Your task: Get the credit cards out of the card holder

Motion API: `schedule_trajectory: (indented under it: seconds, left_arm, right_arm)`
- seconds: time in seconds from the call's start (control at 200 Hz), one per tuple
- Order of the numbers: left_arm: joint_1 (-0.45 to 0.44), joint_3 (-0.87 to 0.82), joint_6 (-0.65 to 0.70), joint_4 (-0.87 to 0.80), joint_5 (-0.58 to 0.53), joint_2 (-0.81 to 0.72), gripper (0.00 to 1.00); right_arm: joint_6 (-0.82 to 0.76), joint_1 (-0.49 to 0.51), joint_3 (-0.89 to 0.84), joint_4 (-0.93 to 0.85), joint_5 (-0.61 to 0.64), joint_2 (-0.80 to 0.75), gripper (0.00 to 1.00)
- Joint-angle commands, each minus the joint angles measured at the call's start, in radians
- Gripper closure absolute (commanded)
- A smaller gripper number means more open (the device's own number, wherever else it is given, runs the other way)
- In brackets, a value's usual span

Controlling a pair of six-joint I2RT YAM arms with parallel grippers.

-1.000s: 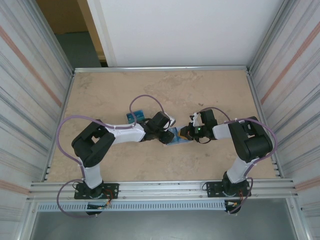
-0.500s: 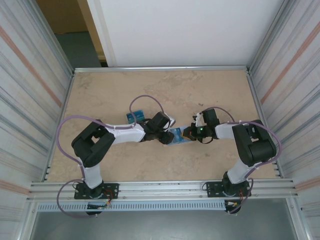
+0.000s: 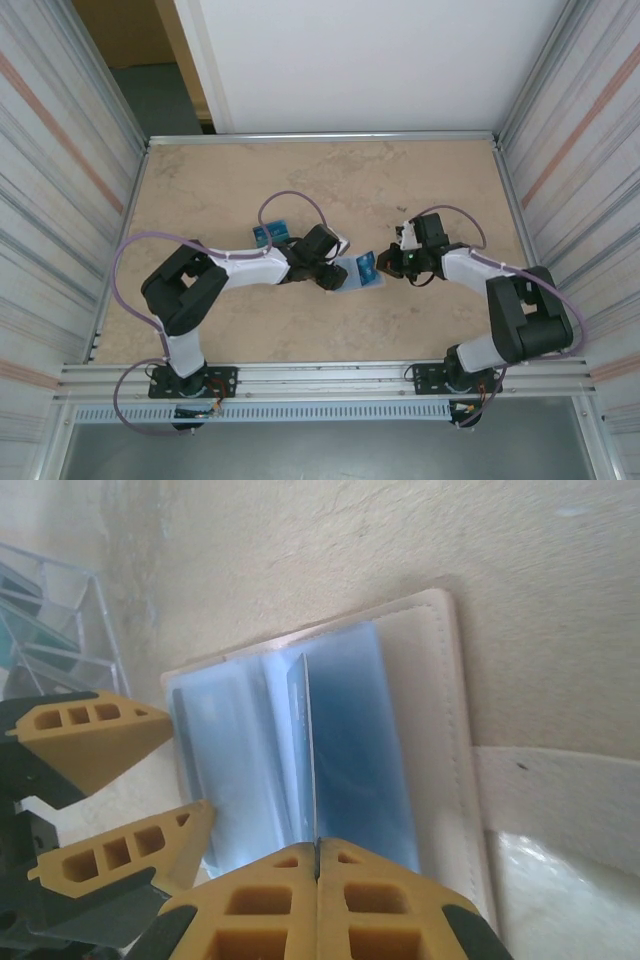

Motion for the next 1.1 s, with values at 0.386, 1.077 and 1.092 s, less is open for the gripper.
schedule_trajectory:
  seconds: [0.386,1.077,1.092]
  left_arm:
    - [-0.003,0.024,0.011,-0.09,-0.082,-0.223,0.17]
    - [0.206,-0.027,0.261,-0.033,0.403,-0.531,0.17]
    - [0.206,-0.024,0.273,-0.037,0.419,-0.531,0.17]
  right_arm:
    - [-0.146,0.0,0.049,-0.184,0.156,-0.31,1.0]
    - [-0.455,0.198,0.201,-0.23,-0.013,-0.426,1.0]
    - [-0.46,0.201,0.205,-0.233,-0.017,-0.427,1.0]
